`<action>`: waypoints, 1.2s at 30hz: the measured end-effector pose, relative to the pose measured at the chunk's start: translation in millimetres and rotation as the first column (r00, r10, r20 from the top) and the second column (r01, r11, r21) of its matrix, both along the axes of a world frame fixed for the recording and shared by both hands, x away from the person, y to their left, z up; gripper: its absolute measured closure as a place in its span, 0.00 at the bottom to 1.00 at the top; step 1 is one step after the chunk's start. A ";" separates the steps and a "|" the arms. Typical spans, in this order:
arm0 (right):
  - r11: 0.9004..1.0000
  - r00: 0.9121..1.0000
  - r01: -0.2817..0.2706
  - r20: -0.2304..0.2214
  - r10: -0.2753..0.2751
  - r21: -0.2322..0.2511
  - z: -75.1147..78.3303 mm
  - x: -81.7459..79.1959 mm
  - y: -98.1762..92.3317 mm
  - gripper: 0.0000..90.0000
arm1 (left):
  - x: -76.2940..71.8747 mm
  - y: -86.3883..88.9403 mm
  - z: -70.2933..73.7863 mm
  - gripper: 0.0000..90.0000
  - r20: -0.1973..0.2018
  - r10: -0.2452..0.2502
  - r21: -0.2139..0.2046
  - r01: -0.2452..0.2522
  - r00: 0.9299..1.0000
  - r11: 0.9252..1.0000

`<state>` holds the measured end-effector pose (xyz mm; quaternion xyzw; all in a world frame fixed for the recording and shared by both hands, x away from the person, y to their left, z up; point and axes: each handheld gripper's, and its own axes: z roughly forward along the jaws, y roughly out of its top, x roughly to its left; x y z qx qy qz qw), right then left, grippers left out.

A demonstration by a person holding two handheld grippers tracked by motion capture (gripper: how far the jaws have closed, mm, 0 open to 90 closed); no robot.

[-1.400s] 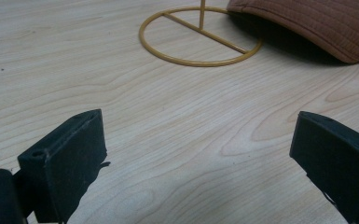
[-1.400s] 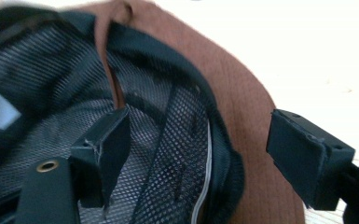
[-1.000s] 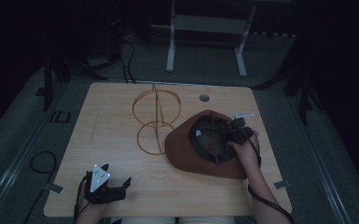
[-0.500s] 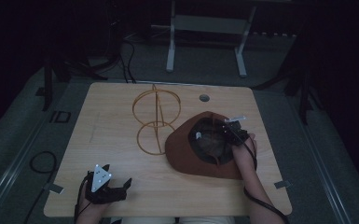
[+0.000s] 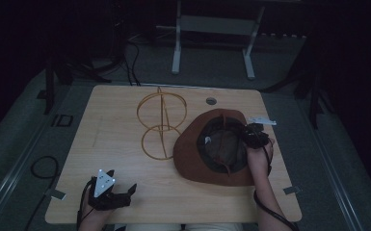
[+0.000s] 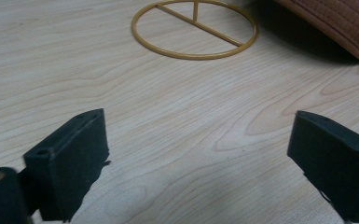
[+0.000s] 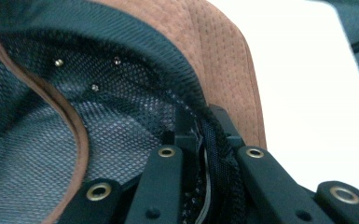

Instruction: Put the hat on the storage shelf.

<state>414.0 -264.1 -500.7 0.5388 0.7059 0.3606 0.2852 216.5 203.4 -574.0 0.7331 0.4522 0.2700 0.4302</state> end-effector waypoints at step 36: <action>0.988 0.968 0.002 0.247 -0.041 0.153 74.9 -60.7 -41.6 0.94 | 40.7 -94.0 34.8 0.07 -0.077 -0.307 0.056 0.311 0.949 0.949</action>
